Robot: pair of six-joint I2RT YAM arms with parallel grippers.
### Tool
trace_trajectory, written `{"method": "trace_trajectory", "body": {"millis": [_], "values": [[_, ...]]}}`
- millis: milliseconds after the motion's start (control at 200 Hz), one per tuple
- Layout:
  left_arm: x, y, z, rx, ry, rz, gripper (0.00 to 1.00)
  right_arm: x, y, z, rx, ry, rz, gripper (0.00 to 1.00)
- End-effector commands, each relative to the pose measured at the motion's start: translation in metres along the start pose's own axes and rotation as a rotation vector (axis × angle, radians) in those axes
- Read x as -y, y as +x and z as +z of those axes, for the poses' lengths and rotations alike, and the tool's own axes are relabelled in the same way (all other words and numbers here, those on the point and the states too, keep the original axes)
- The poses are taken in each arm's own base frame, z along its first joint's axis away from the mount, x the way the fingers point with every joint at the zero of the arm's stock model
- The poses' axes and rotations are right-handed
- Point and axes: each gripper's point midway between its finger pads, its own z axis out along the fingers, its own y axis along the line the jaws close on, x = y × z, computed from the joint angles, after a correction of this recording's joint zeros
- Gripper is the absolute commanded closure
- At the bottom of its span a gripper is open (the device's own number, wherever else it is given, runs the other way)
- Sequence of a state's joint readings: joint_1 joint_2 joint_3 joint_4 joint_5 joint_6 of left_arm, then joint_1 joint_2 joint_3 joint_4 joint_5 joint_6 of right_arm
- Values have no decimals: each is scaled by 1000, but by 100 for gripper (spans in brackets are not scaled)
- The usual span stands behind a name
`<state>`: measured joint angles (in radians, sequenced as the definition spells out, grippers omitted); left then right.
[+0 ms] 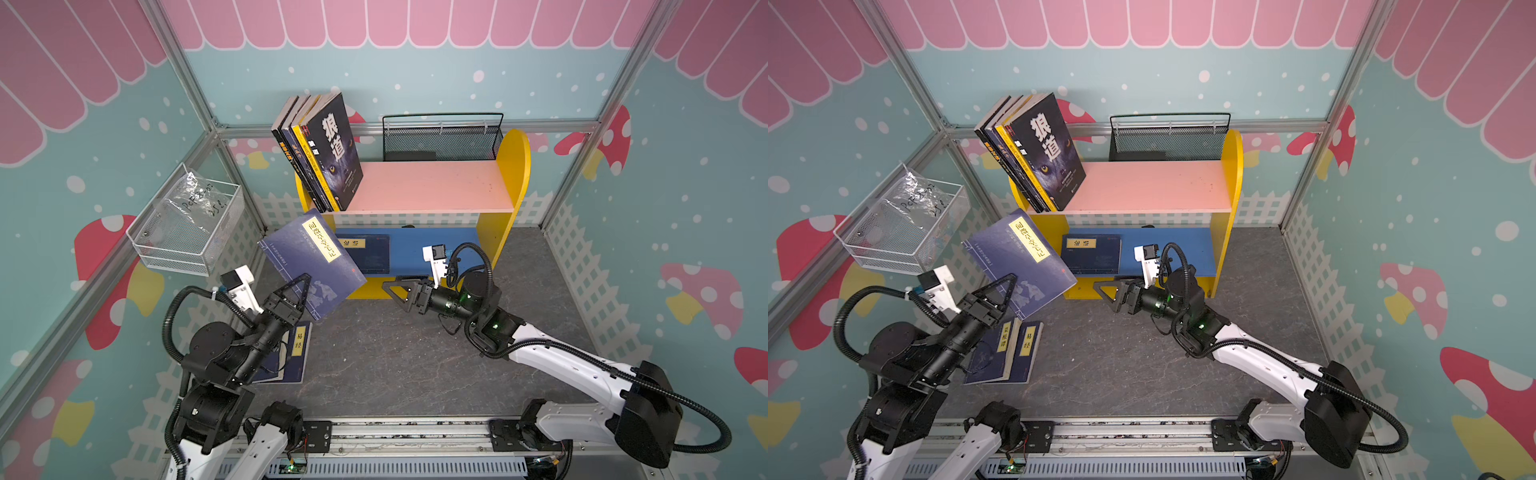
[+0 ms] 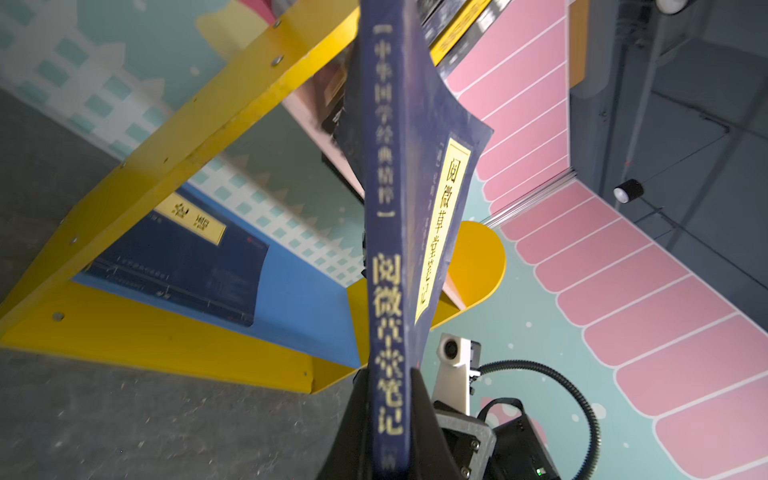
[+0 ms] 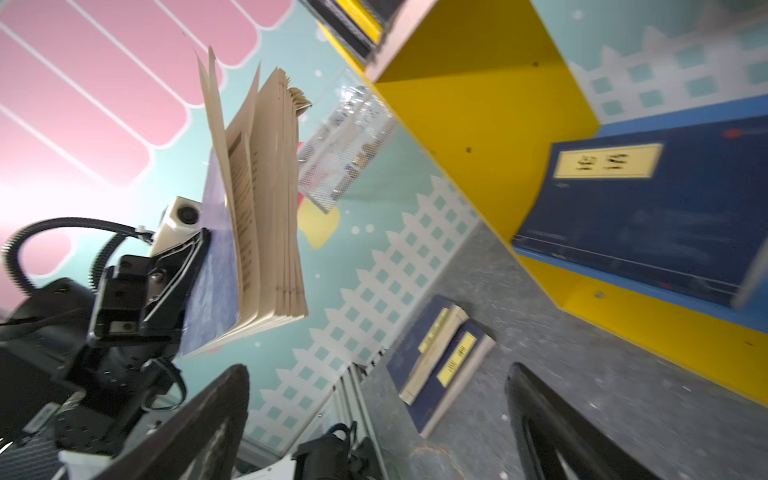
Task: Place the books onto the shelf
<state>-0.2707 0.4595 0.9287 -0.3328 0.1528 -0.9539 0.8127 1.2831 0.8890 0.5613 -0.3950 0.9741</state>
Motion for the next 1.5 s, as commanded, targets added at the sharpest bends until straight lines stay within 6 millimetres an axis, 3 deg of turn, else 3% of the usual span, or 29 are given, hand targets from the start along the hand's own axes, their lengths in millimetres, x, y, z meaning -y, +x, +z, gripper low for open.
{"method": "trace_trajectory", "body": {"millis": [0, 125, 405, 735, 906, 1101, 1266, 1396, 1496], "values": [[42, -38, -15, 175, 142, 67, 100, -49, -9, 10, 13, -254, -9, 3], [47, -51, -14, 274, 213, 49, 100, -69, -9, 27, 15, -352, -2, 4], [36, -54, 15, 316, 226, 10, 100, -103, -22, 54, 84, -481, -52, 4], [41, -43, 26, 287, 263, 0, 100, -100, -35, 95, 99, -511, 9, 15], [37, -37, 31, 275, 264, -17, 100, -100, -42, 99, 135, -515, 23, 27], [30, -33, 33, 286, 257, -29, 100, -104, -47, 96, 182, -529, 28, 52], [31, -28, 36, 265, 256, -32, 100, -97, -47, 97, 199, -498, 47, 71], [28, -26, 37, 259, 237, -29, 92, -90, -49, 93, 222, -456, 52, 86], [25, -23, 40, 244, 224, -32, 86, -90, -52, 90, 238, -436, 41, 89]]}}
